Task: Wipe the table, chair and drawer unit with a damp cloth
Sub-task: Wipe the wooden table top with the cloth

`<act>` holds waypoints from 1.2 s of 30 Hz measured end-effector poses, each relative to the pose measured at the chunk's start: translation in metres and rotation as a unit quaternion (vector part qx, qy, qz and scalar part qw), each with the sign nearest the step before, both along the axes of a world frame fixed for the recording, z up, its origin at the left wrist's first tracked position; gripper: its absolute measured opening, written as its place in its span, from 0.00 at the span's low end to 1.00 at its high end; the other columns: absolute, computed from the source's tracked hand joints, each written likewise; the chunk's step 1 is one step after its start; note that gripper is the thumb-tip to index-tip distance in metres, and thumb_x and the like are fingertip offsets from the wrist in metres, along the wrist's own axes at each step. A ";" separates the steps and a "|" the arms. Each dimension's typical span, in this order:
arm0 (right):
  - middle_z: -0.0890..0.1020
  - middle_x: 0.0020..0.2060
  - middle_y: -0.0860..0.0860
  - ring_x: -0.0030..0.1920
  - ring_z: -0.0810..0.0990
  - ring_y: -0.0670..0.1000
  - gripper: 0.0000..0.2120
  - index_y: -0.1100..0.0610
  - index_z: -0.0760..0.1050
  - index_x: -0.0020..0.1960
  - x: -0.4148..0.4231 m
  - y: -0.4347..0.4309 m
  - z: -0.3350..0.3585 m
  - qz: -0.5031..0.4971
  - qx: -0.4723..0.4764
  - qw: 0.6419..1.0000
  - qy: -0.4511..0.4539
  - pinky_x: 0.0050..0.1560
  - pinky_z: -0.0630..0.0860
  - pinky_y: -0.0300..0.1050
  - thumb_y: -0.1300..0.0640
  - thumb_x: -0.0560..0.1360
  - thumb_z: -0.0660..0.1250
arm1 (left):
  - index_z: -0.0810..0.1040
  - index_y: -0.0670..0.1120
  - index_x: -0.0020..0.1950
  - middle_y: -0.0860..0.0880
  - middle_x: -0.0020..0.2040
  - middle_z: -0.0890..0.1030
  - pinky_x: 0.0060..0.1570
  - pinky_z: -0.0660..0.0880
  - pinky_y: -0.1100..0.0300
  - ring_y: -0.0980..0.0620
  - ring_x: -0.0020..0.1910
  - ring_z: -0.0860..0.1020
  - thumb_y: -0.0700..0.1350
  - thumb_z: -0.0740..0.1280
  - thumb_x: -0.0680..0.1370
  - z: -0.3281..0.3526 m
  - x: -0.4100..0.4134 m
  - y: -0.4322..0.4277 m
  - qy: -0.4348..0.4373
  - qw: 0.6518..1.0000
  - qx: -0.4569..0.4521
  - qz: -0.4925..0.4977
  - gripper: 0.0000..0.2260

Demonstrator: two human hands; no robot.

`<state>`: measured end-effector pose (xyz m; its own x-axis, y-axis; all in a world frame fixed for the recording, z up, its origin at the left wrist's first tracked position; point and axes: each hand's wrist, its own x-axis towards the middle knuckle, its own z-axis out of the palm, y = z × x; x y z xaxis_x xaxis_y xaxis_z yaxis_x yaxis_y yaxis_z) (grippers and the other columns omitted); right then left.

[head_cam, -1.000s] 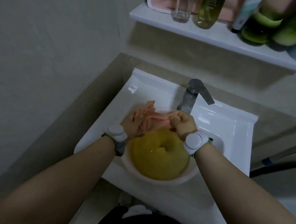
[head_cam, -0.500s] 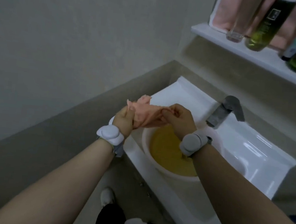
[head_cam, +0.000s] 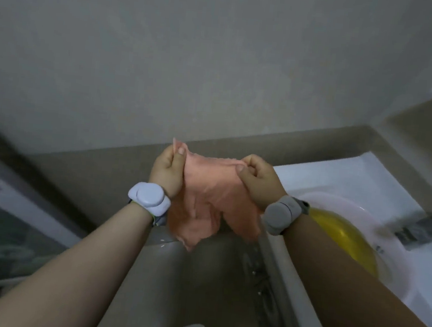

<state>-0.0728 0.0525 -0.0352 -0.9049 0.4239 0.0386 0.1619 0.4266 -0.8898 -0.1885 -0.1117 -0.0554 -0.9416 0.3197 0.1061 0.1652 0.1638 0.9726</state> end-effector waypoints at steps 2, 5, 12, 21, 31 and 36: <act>0.72 0.33 0.50 0.32 0.69 0.43 0.06 0.60 0.70 0.44 -0.021 -0.043 -0.002 0.016 -0.014 1.000 0.011 0.33 0.66 0.35 0.60 0.79 0.61 | 0.77 0.52 0.41 0.60 0.37 0.78 0.38 0.69 0.72 0.66 0.36 0.74 0.50 0.66 0.77 0.001 -0.003 -0.053 0.044 0.998 -0.039 -0.023 0.06; 0.74 0.34 0.53 0.35 0.71 0.45 0.04 0.59 0.71 0.44 -0.047 -0.106 -0.005 0.040 -0.068 0.997 0.028 0.38 0.69 0.40 0.63 0.78 0.63 | 0.78 0.48 0.39 0.56 0.34 0.78 0.34 0.68 0.70 0.60 0.34 0.75 0.52 0.75 0.69 -0.006 -0.011 -0.140 0.085 0.969 -0.214 -0.091 0.10; 0.82 0.47 0.54 0.47 0.79 0.55 0.14 0.57 0.79 0.49 -0.092 -0.240 -0.032 0.376 0.310 0.857 -0.166 0.43 0.70 0.43 0.48 0.70 0.72 | 0.80 0.43 0.56 0.47 0.61 0.78 0.54 0.65 0.71 0.55 0.65 0.71 0.45 0.64 0.78 -0.021 -0.002 -0.296 -0.029 0.972 -0.230 -0.047 0.10; 0.77 0.34 0.52 0.40 0.75 0.52 0.10 0.56 0.73 0.35 -0.133 -0.434 -0.033 0.444 0.188 0.872 -0.079 0.40 0.69 0.46 0.57 0.74 0.66 | 0.76 0.52 0.42 0.58 0.36 0.79 0.38 0.72 0.68 0.61 0.35 0.76 0.50 0.73 0.70 -0.007 0.036 -0.509 -0.092 0.956 -0.271 0.066 0.07; 0.79 0.32 0.53 0.34 0.75 0.46 0.08 0.59 0.79 0.38 -0.175 -0.553 -0.036 0.591 0.193 0.775 -0.111 0.36 0.71 0.44 0.54 0.70 0.73 | 0.80 0.47 0.39 0.56 0.32 0.81 0.33 0.73 0.69 0.61 0.31 0.76 0.43 0.68 0.75 -0.021 0.065 -0.621 -0.175 0.928 0.001 0.328 0.06; 0.79 0.45 0.52 0.45 0.76 0.46 0.16 0.60 0.73 0.53 -0.216 -0.610 -0.026 0.648 0.056 0.753 -0.099 0.47 0.72 0.42 0.60 0.69 0.75 | 0.83 0.50 0.50 0.54 0.47 0.85 0.50 0.76 0.68 0.57 0.47 0.81 0.44 0.68 0.72 -0.004 0.030 -0.637 -0.167 0.941 0.072 0.286 0.09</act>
